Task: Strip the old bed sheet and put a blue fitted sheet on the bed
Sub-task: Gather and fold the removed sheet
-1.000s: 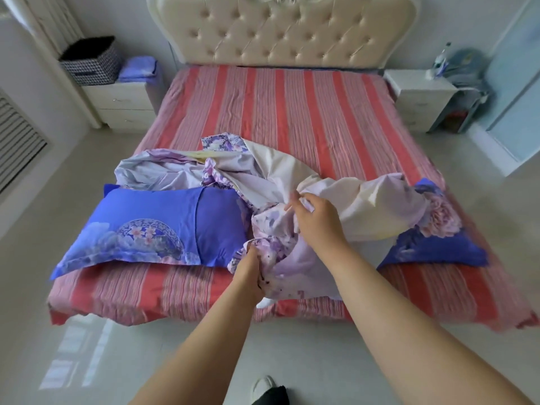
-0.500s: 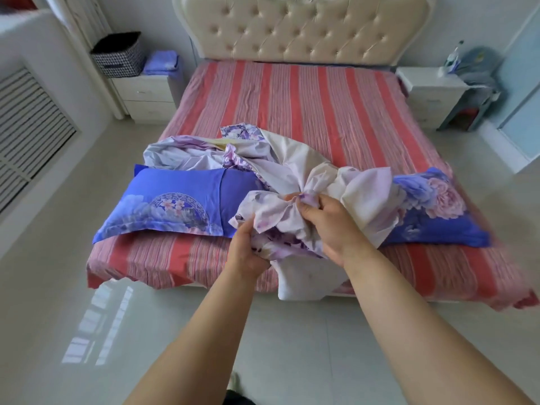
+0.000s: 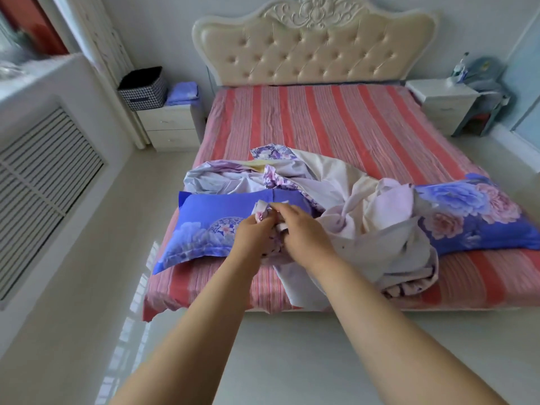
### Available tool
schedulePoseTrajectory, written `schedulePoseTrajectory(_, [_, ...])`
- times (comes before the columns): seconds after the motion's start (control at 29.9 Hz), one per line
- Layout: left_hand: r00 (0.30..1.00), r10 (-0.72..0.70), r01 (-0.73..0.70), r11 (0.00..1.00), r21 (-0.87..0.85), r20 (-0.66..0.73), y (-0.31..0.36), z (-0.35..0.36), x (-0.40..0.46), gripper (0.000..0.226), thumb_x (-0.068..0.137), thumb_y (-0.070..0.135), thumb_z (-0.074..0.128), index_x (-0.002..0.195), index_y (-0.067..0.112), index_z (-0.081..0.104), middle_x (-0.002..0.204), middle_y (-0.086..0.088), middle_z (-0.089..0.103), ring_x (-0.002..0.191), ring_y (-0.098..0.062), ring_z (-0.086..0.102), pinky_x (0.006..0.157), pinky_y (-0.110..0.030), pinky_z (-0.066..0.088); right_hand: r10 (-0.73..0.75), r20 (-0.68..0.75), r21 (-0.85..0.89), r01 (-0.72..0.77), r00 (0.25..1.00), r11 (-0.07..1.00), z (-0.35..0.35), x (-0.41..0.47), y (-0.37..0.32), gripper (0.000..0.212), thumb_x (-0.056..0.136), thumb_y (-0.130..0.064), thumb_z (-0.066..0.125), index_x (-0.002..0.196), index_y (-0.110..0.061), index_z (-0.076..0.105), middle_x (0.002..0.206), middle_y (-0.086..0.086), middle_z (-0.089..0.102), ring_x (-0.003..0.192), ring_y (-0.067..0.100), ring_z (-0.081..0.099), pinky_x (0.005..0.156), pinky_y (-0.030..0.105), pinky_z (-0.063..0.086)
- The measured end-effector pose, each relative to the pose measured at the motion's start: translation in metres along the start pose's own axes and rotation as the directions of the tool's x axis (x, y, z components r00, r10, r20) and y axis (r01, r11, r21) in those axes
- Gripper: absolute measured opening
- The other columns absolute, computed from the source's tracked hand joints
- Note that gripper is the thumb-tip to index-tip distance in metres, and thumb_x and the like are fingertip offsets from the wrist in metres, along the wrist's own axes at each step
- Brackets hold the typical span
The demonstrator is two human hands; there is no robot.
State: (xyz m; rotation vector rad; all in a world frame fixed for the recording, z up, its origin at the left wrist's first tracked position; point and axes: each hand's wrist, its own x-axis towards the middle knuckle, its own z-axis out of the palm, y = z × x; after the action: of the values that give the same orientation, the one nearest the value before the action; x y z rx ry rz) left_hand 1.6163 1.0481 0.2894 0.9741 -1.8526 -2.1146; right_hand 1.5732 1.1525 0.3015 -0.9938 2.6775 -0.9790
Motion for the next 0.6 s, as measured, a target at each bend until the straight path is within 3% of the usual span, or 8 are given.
schedulePoseTrajectory(0.07, [0.999,-0.047,0.047,0.999,-0.023,0.000,0.007,-0.030,0.011,0.041,0.093,0.047,0.050,0.088,0.010,0.067,0.073,-0.011,0.065,0.064,-0.025,0.060,0.061,-0.032,0.048,0.086,0.003,-0.050,-0.086,0.996,0.995,0.016,0.022,-0.012,0.038,0.091,-0.011,0.046,0.125,-0.023,0.056,0.124,0.005,0.060,0.111,0.027,0.056,0.085,0.034,0.045])
schedulePoseTrajectory(0.13, [0.994,-0.093,0.092,0.995,-0.025,-0.061,0.012,-0.058,0.030,0.041,0.093,0.045,0.043,0.085,0.014,0.069,0.073,-0.009,0.068,0.064,-0.025,0.063,0.062,-0.031,0.051,0.140,-0.024,-0.075,-0.141,0.990,0.987,0.027,0.044,-0.018,0.023,0.097,-0.023,0.045,0.111,-0.018,0.062,0.107,0.007,0.067,0.099,0.029,0.059,0.073,0.033,0.043])
schedulePoseTrajectory(0.23, [0.987,-0.103,0.096,0.994,-0.061,-0.123,0.021,-0.094,0.064,0.033,0.082,0.030,0.043,0.075,0.019,0.073,0.080,-0.008,0.073,0.076,-0.027,0.069,0.075,-0.037,0.057,0.272,-0.133,0.051,-0.268,0.953,0.962,0.035,0.079,-0.020,0.031,0.098,-0.035,0.046,0.079,-0.013,0.058,0.073,0.005,0.062,0.077,0.028,0.053,0.064,0.031,0.035])
schedulePoseTrajectory(0.3, [0.990,-0.078,0.075,0.997,-0.029,-0.114,0.028,-0.110,0.085,0.028,0.077,0.022,0.046,0.078,0.013,0.072,0.077,-0.011,0.072,0.073,-0.028,0.069,0.071,-0.035,0.057,0.324,-0.248,0.171,-0.288,0.913,0.942,0.037,0.104,-0.017,0.041,0.097,-0.037,0.047,0.066,-0.011,0.047,0.060,0.002,0.051,0.070,0.029,0.051,0.064,0.033,0.039])
schedulePoseTrajectory(0.37, [0.993,-0.022,0.024,1.000,0.016,-0.118,0.042,-0.120,0.101,0.017,0.076,0.013,0.052,0.074,0.003,0.066,0.065,-0.010,0.066,0.058,-0.021,0.063,0.053,-0.022,0.051,0.322,-0.330,0.180,-0.276,0.887,0.944,0.036,0.132,-0.015,0.042,0.098,-0.036,0.045,0.069,-0.006,0.049,0.065,0.004,0.052,0.068,0.027,0.055,0.065,0.034,0.041])
schedulePoseTrajectory(0.4, [0.993,0.042,-0.037,0.998,0.048,-0.109,0.048,-0.125,0.111,0.016,0.074,0.012,0.054,0.075,-0.002,0.063,0.066,-0.007,0.065,0.060,-0.018,0.062,0.049,-0.016,0.047,0.302,-0.350,0.127,-0.275,0.887,0.953,0.036,0.146,-0.015,0.042,0.098,-0.035,0.045,0.069,-0.007,0.050,0.072,0.005,0.053,0.070,0.026,0.055,0.063,0.032,0.038])
schedulePoseTrajectory(0.5, [0.974,0.213,-0.194,0.962,0.193,-0.081,0.060,-0.140,0.151,0.040,0.065,0.022,0.054,0.083,-0.013,0.062,0.104,0.011,0.066,0.082,0.003,0.061,0.054,-0.005,0.040,0.146,-0.441,-0.177,-0.245,0.885,0.953,0.036,0.198,-0.024,0.039,0.096,-0.036,0.050,0.084,-0.003,0.067,0.099,0.014,0.058,0.091,0.033,0.057,0.062,0.031,0.038])
schedulePoseTrajectory(0.6, [0.965,0.260,-0.259,0.921,0.291,0.037,0.069,-0.147,0.183,0.039,0.069,0.022,0.052,0.076,-0.016,0.059,0.117,0.018,0.062,0.075,0.011,0.060,0.057,-0.003,0.040,-0.059,-0.436,-0.196,-0.031,0.898,0.980,0.028,0.248,-0.055,0.032,0.094,-0.035,0.054,0.097,-0.009,0.072,0.086,0.012,0.064,0.085,0.031,0.060,0.067,0.036,0.046])
